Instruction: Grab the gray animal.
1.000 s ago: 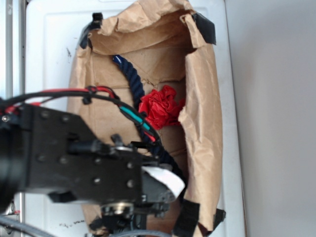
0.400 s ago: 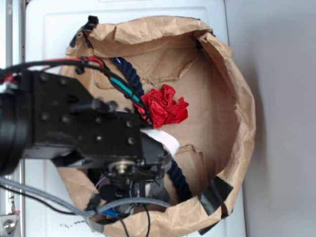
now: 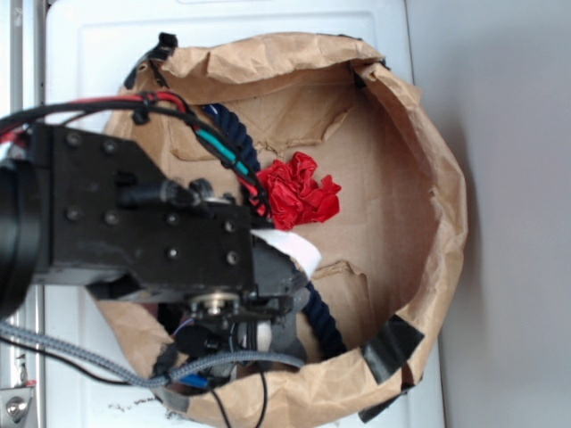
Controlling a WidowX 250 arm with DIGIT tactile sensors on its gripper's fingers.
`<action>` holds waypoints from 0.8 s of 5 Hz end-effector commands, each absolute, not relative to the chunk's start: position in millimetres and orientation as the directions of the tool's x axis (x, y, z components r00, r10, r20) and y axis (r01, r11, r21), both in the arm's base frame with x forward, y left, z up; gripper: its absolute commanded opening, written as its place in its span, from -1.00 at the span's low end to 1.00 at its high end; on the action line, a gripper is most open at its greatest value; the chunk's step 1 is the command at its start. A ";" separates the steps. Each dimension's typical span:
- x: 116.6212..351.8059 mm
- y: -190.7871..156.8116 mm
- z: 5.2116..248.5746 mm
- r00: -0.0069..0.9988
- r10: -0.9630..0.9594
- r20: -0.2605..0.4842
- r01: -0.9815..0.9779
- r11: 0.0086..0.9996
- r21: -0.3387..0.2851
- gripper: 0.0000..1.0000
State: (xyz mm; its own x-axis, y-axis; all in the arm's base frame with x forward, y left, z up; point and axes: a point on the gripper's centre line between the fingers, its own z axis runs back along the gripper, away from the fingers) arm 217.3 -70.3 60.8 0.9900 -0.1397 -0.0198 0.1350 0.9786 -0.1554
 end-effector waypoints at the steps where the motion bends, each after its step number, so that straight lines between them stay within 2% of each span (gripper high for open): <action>1: 216.9 -76.5 79.1 0.986 -0.158 0.043 0.163 0.974 -0.156 1.00; 2: 240.9 -66.2 74.4 0.983 -0.165 0.084 0.174 0.979 -0.107 1.00; 3: 251.1 -66.8 71.0 0.963 -0.234 0.132 0.245 0.967 -0.072 1.00; 4: 248.4 -71.8 65.0 0.953 -0.261 0.153 0.275 0.958 -0.076 1.00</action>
